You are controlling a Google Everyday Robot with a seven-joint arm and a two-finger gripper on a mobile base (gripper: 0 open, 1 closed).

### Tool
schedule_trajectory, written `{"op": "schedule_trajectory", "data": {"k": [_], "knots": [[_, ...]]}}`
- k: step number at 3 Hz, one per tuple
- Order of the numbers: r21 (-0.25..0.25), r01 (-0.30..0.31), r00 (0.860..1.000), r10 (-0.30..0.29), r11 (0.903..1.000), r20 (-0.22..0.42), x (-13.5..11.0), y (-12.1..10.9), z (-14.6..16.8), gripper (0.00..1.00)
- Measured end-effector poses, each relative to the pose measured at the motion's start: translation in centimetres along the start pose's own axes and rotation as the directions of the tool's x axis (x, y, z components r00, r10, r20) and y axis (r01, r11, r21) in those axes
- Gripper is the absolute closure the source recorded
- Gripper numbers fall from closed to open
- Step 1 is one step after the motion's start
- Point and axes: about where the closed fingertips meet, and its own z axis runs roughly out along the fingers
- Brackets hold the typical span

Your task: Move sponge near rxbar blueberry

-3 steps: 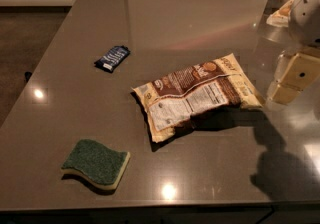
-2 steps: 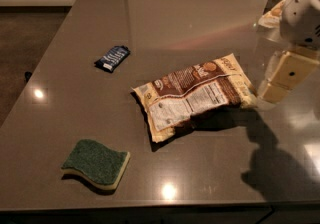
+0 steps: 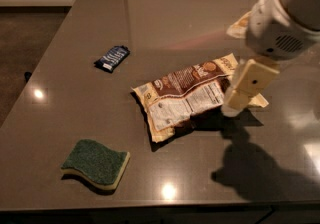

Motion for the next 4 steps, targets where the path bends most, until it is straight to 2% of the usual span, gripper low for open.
{"op": "schedule_trajectory", "data": {"k": [2, 4], "knots": [[-0.100, 0.064, 0.992, -0.052, 0.9929, 0.118, -6.6, 4.1, 5.2, 0.00], [-0.191, 0.095, 0.982, -0.060, 0.9770, 0.182, -10.8, 8.2, 8.9, 0.00]]}}
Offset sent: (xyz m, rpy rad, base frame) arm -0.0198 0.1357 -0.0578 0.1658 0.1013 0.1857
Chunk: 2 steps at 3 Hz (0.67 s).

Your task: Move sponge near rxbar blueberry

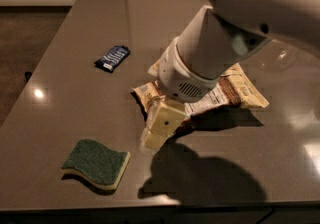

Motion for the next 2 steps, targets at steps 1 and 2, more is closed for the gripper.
{"op": "schedule_trajectory", "data": {"k": [1, 2], "knots": [[-0.053, 0.011, 1.000, -0.010, 0.9985, 0.023, -1.5, 1.9, 2.4, 0.00], [-0.081, 0.043, 0.999, -0.040, 0.9958, 0.037, -2.6, 3.3, 4.8, 0.00]]}}
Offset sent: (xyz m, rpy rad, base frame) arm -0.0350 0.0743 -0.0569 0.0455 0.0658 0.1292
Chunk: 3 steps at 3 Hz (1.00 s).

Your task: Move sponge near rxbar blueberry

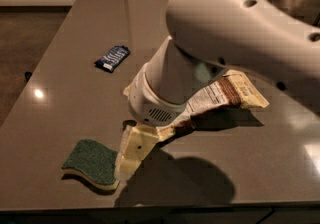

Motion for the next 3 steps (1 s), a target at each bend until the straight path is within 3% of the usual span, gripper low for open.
{"op": "schedule_trajectory", "data": {"k": [1, 3], "knots": [[-0.018, 0.046, 0.999, -0.045, 0.9988, 0.018, -0.6, 1.1, 2.7, 0.00], [-0.060, 0.071, 0.997, -0.070, 0.9957, 0.020, -0.6, 2.8, 5.3, 0.02]]}}
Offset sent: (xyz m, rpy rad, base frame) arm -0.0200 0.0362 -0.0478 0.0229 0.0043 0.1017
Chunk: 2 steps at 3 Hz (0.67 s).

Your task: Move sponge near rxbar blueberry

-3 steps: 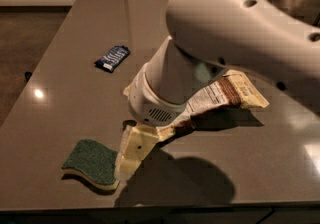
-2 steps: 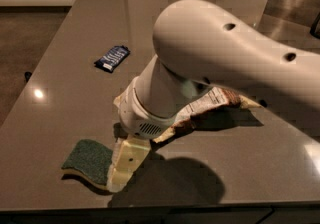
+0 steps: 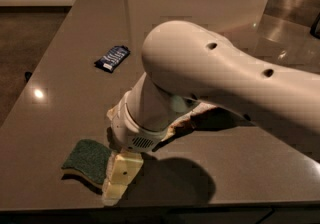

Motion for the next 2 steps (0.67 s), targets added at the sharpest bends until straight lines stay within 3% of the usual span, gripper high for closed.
{"op": "schedule_trajectory", "data": {"k": [2], "knots": [[-0.029, -0.006, 1.000, 0.007, 0.9996, 0.020, -0.13, 0.05, 0.75, 0.47]]}}
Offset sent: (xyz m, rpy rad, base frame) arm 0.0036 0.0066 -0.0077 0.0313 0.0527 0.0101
